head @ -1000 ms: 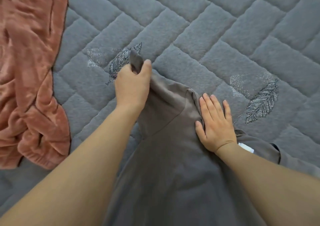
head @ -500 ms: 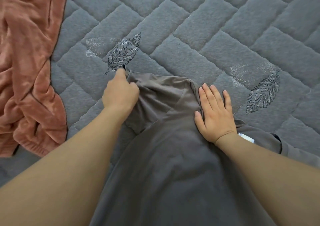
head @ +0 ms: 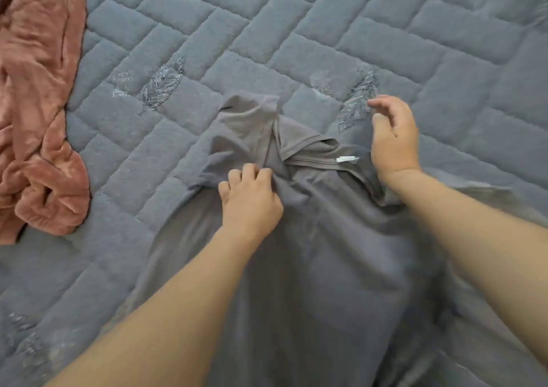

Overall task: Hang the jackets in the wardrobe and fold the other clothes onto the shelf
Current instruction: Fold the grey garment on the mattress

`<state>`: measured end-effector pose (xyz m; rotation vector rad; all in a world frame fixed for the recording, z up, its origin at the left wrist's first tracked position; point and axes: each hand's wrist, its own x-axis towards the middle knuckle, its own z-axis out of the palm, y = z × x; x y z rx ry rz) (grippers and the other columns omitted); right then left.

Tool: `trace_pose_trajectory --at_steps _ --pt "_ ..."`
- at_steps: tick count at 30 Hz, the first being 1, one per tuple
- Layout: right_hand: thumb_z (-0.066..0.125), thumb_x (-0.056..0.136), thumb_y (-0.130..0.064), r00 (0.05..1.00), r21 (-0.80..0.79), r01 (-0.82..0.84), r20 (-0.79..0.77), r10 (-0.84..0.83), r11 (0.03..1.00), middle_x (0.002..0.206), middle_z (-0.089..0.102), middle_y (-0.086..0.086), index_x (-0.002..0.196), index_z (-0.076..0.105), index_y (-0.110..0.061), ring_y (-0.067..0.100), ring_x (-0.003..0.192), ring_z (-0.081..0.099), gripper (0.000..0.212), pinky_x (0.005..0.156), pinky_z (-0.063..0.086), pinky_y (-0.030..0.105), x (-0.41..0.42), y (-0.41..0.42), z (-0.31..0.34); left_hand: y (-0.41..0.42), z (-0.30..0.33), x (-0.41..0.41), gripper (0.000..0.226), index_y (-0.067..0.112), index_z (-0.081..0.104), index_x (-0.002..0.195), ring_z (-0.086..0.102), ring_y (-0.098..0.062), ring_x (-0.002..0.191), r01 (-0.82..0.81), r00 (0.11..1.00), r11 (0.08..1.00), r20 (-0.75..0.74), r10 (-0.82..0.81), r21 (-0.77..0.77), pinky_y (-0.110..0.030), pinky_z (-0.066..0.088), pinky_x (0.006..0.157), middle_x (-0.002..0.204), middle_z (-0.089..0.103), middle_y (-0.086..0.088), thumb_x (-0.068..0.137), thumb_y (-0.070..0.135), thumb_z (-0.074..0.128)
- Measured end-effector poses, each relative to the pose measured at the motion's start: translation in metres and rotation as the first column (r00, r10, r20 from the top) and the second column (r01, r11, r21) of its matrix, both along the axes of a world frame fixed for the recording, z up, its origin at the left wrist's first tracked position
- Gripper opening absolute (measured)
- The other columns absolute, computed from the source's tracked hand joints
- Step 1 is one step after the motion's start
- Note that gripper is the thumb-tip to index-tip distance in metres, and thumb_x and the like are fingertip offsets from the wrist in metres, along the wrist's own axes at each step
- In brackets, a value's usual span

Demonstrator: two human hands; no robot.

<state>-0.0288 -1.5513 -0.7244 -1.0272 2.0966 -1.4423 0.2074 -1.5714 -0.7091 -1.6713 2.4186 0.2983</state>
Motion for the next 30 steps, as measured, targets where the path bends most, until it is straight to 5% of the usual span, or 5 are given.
trace_pose_trajectory --at_steps 6,18,22,27,30 --pt "0.061 0.089 -0.042 0.958 0.802 0.074 -0.222 0.182 0.593 0.151 0.033 0.006 0.140 0.047 -0.026 0.030 0.139 0.030 0.056 0.114 0.023 0.044 -0.139 0.157 0.004 0.108 0.023 -0.101 0.026 0.013 0.052 0.109 0.050 -0.034 0.099 0.309 0.928 0.948 -0.240 -0.285 0.073 -0.045 0.042 0.081 0.111 0.049 -0.010 0.084 0.022 0.050" --pt "0.070 0.087 -0.037 0.964 0.864 -0.237 0.151 0.220 0.444 0.073 0.061 0.001 0.069 0.058 -0.015 0.022 0.075 0.058 0.031 0.071 0.040 0.031 -0.210 0.267 0.013 0.282 -0.013 -0.197 0.017 0.019 0.060 0.084 0.057 -0.028 0.076 0.618 0.770 0.784 -0.159 -0.618 -0.055 -0.036 0.043 0.060 0.090 0.061 -0.005 0.074 0.029 0.067" --pt "0.059 0.093 -0.020 0.827 0.665 -0.334 0.547 -0.130 0.668 0.061 0.052 0.001 0.074 0.054 -0.018 0.015 0.054 0.047 0.020 0.047 0.034 0.024 -0.188 0.243 0.049 0.261 0.000 -0.195 0.021 0.018 0.048 0.078 0.051 -0.025 0.068 0.199 0.845 0.930 -0.535 -0.003 0.310 -0.037 0.038 0.056 0.073 0.057 0.001 0.096 0.029 0.050" --pt "0.044 0.099 -0.033 0.653 0.473 -0.348 0.742 -0.152 0.810 0.066 0.056 0.001 0.081 0.057 -0.017 0.015 0.055 0.051 0.028 0.056 0.042 0.026 -0.135 0.158 0.105 0.204 0.031 -0.158 0.018 0.015 0.063 0.104 0.065 -0.025 0.098 -0.224 0.076 0.408 -0.402 0.913 0.885 -0.046 0.054 0.089 0.107 0.070 -0.010 0.102 0.024 0.048" --pt "0.034 0.101 -0.039 0.698 0.493 -0.284 0.694 -0.176 0.822 0.065 0.053 -0.001 0.078 0.054 -0.019 0.016 0.054 0.047 0.036 0.054 0.034 0.025 -0.077 0.127 0.110 0.179 0.029 -0.107 0.016 0.015 0.053 0.111 0.058 -0.018 0.077 -0.333 0.029 0.330 -0.341 0.940 0.883 -0.031 0.047 0.063 0.093 0.060 -0.003 0.102 0.026 0.046"
